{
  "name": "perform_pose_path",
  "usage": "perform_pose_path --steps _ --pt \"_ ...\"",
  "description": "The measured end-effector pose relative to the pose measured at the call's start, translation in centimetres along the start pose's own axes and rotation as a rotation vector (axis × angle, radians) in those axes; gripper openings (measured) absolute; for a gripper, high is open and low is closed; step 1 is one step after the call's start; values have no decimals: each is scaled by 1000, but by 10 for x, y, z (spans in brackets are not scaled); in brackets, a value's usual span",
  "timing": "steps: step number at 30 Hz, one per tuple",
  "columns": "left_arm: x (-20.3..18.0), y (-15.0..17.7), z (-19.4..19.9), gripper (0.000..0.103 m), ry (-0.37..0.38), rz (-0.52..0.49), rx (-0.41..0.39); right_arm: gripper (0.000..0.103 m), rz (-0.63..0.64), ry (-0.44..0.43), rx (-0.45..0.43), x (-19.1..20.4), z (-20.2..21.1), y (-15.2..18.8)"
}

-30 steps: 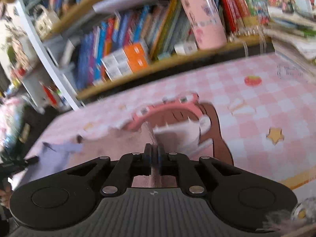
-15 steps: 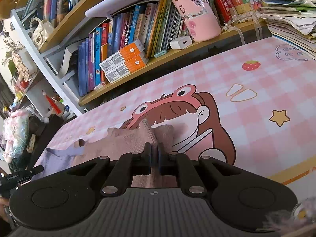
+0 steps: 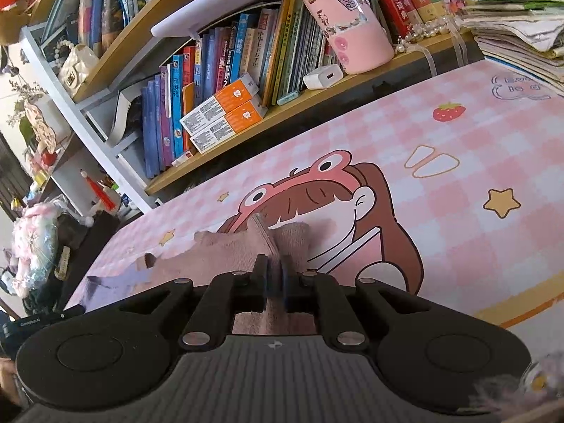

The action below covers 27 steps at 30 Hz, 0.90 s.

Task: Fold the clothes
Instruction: 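Pinch the folded pink edge with the right gripper and smooth it flat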

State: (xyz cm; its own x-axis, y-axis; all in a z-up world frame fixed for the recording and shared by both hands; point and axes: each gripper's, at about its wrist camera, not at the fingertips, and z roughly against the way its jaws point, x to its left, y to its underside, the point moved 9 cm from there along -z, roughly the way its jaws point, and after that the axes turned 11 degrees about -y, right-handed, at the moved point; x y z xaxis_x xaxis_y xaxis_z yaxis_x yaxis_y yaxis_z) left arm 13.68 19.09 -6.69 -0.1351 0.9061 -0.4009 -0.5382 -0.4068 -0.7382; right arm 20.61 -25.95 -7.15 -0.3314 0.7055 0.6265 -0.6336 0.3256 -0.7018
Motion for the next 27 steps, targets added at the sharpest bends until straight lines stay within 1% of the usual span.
perform_pose_path --steps 1,2,5,6,7,15,16,18,20,21,23,26,27 --pt "0 0 0 35 1 2 -2 8 -14 -8 -1 -1 1 0" --pt "-1 0 2 38 5 0 -7 9 -29 -16 -2 -1 3 1" --pt "-3 0 0 38 12 -6 -4 14 -82 -55 8 -2 9 4" --pt "-2 1 -2 35 10 -7 5 15 -97 -73 14 -2 11 6" --pt "-2 2 -4 34 7 -7 12 16 -109 -88 19 -1 12 7" --pt "-1 -1 -6 34 18 5 22 17 -79 -114 58 12 8 16" --pt "0 -2 -7 35 24 7 29 17 -77 -112 58 14 8 17" --pt "7 -6 -6 39 2 18 42 17 -80 -116 56 17 8 20" --pt "22 -14 4 42 -105 23 34 17 -82 -122 57 25 6 26" --pt "28 -19 12 43 -151 11 16 17 -81 -120 55 31 4 29" --pt "36 -26 36 43 -205 -26 -36 17 -77 -114 50 42 -1 36" --pt "42 -25 78 46 -248 -84 -96 17 -31 -80 43 63 -13 46" --pt "44 -22 93 50 -257 -102 -112 17 -12 -67 44 71 -17 49"
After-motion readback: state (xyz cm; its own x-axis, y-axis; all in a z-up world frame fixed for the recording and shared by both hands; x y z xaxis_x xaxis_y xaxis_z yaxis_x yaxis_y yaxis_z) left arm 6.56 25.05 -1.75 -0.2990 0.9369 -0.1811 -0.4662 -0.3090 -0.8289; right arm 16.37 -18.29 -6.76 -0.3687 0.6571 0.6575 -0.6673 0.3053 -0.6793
